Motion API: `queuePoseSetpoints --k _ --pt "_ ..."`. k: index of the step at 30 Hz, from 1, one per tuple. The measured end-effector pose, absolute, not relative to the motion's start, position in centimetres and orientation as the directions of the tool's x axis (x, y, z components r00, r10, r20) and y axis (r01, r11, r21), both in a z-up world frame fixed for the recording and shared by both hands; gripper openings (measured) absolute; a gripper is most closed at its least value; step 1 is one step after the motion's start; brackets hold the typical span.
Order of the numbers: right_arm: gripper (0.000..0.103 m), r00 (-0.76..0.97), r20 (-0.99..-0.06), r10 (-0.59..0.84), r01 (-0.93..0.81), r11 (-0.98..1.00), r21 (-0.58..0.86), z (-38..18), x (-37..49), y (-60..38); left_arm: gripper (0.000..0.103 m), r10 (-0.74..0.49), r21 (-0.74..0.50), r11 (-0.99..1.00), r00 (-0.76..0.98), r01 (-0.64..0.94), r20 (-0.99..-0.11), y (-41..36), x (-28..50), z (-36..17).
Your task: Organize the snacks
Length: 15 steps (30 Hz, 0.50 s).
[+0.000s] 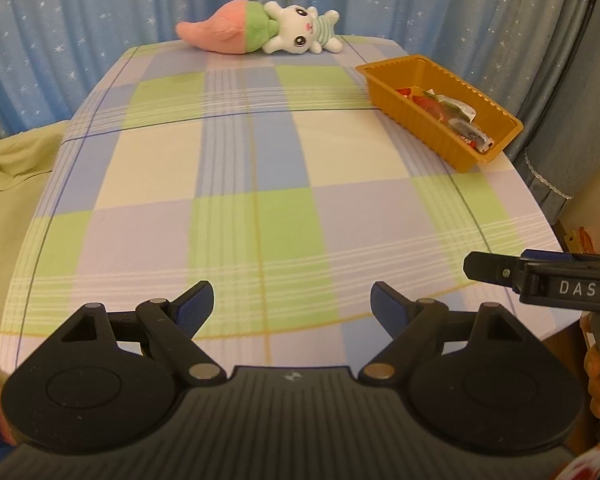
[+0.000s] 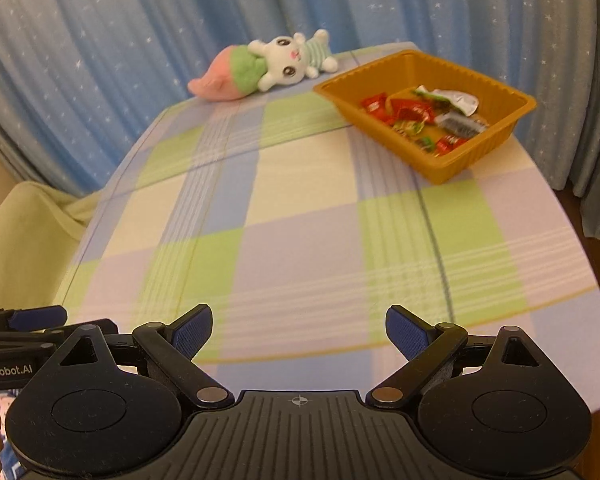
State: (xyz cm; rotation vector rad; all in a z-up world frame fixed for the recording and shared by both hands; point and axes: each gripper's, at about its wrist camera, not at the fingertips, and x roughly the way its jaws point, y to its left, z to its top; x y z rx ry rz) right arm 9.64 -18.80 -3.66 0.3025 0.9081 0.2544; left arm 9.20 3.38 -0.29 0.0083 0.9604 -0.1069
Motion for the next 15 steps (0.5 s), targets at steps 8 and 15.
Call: queuePoseSetpoints --k 8,15 --pt "0.093 0.569 -0.750 0.336 -0.121 0.937 0.328 -3.7 7.1 -15.1 0.084 -0.090 -0.051 0.995 0.571 0.085 -0.816 6.4 7.0 -0.4" --pt "0.093 0.558 -0.763 0.326 -0.140 0.944 0.300 -3.6 6.4 -13.1 0.084 -0.100 -0.061 0.994 0.575 0.087 -0.812 7.8 6.2 -0.6"
